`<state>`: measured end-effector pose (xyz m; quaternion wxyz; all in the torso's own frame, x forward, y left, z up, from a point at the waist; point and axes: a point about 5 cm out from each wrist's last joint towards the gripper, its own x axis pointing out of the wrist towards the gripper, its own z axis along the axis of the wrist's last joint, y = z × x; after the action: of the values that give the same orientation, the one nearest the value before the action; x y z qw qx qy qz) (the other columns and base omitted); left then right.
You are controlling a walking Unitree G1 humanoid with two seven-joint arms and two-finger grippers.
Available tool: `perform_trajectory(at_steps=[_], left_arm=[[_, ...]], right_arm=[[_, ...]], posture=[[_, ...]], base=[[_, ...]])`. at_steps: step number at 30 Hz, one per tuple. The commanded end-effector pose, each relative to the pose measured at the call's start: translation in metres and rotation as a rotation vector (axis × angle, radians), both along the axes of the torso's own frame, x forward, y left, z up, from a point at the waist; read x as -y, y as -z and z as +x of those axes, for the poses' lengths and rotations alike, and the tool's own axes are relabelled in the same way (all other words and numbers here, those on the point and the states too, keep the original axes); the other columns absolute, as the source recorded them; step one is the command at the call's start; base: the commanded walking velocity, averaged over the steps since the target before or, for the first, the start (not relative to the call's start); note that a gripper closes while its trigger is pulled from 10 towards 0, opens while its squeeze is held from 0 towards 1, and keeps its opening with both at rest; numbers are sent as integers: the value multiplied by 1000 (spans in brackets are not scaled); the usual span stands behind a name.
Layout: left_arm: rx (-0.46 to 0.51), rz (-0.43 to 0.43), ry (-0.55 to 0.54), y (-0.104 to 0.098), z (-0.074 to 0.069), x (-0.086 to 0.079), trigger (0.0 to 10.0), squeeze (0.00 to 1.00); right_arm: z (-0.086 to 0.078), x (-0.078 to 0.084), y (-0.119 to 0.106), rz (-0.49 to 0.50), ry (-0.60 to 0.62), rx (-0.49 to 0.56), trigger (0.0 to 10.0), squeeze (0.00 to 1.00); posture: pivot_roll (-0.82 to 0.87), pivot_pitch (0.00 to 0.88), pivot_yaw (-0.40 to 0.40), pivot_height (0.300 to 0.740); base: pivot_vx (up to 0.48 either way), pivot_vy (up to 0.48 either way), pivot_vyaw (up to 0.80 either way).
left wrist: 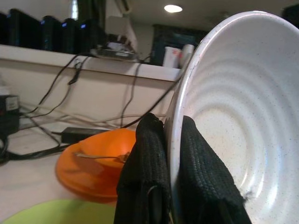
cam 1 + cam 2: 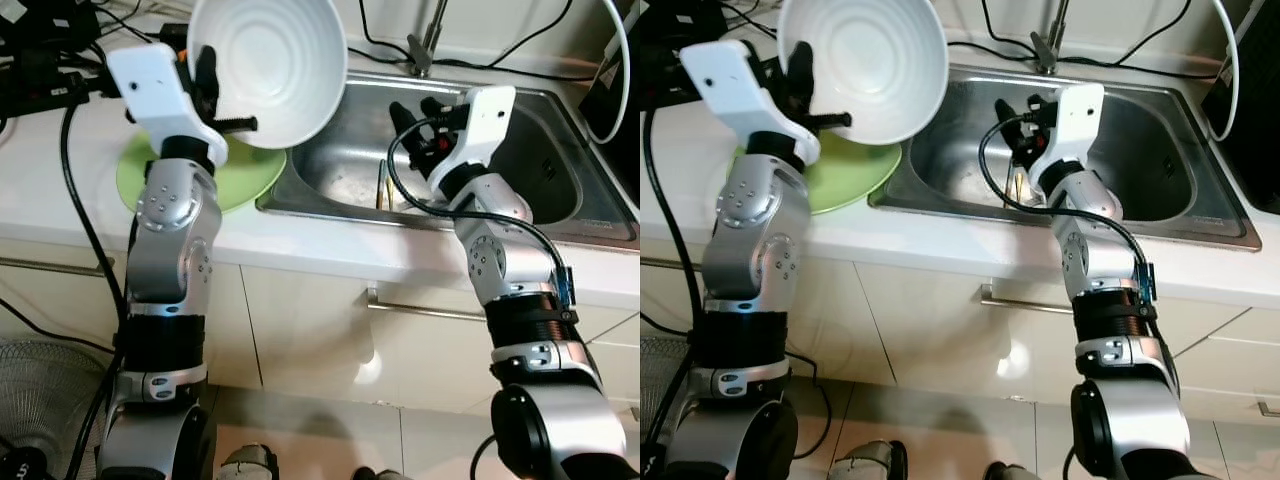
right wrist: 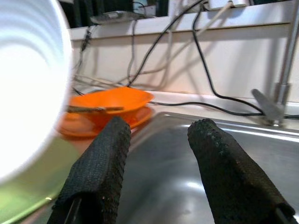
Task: Kitchen organization
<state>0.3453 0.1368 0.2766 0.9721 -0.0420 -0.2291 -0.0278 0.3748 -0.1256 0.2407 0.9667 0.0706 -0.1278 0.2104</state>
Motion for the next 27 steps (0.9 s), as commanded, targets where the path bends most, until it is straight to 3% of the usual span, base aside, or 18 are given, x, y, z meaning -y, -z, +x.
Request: perform_trajectory(at_steps=[1,18,27], left_arm=[[37,11,7,-5,-2,3,10000,0],[60,82,41,-1,-3,12,10000,0],[65,76,83,-2,-5,18,10000,0]], right_arm=[[-3,5,1,28,-6,-7,10000,0],[-18,-8,-7,162,-197,-33,10000,0],[-22,-11,-7,168,-227,-45,10000,0]], posture=[[125,66,-13,740],[125,62,-10,740],[127,63,-10,740]], base=[[0,0,0],[0,0,0],[0,0,0]])
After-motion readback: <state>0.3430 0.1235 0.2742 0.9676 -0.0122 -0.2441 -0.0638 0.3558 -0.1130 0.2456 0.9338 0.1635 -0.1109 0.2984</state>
